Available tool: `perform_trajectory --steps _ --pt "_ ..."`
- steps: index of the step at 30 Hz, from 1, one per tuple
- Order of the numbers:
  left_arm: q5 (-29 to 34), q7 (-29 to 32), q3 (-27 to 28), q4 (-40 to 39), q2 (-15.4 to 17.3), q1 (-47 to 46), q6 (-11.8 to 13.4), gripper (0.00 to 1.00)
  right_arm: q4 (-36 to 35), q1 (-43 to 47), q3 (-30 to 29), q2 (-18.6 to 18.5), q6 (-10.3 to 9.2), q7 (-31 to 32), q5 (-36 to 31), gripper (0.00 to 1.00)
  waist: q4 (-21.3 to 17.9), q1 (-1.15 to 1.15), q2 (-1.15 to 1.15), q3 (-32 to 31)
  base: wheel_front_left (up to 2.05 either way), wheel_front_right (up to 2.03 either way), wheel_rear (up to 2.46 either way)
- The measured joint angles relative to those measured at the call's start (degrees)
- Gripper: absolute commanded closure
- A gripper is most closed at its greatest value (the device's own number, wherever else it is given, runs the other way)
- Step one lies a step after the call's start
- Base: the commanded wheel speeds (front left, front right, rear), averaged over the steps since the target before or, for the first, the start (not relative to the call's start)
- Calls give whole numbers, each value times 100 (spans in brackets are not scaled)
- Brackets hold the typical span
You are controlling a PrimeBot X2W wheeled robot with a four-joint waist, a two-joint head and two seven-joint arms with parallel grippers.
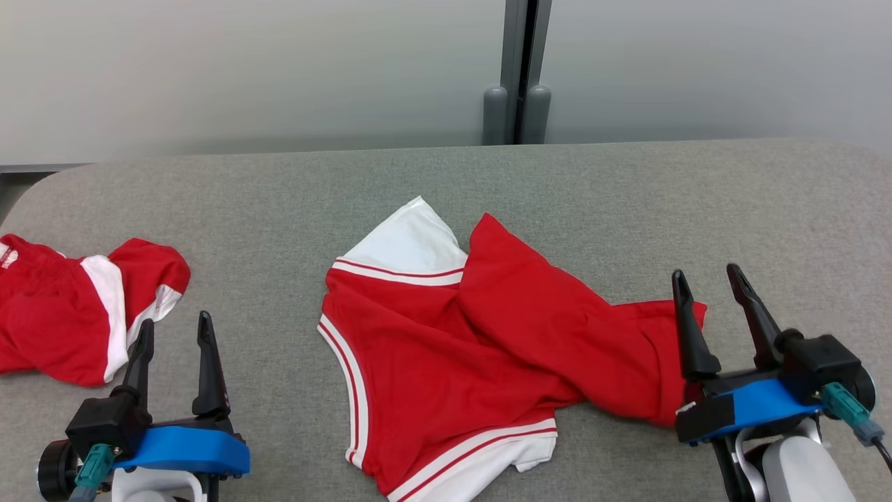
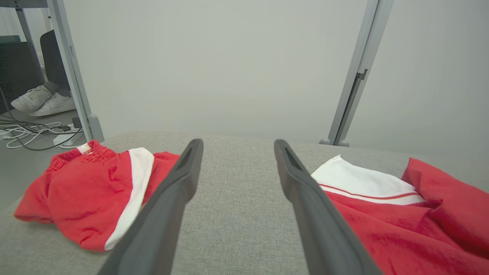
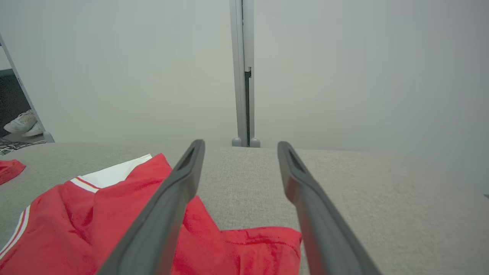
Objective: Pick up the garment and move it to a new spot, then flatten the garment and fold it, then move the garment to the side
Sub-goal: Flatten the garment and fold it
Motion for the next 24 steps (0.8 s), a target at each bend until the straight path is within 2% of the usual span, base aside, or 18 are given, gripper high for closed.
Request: perform_trajectory --steps 5,15,24 --pt "29 0 -5 2 7 11 0 0 -263 -109 181 11 0 -83 -51 0 52 0 0 -41 0 0 0" --pt "114 0 -83 -9 56 17 0 0 -202 -114 286 13 0 -101 16 0 123 0 0 -59 0 0 0" --pt "21 35 -1183 327 162 -12 0 0 -20 -110 188 13 0 -107 -2 0 142 1 0 -97 0 0 0"
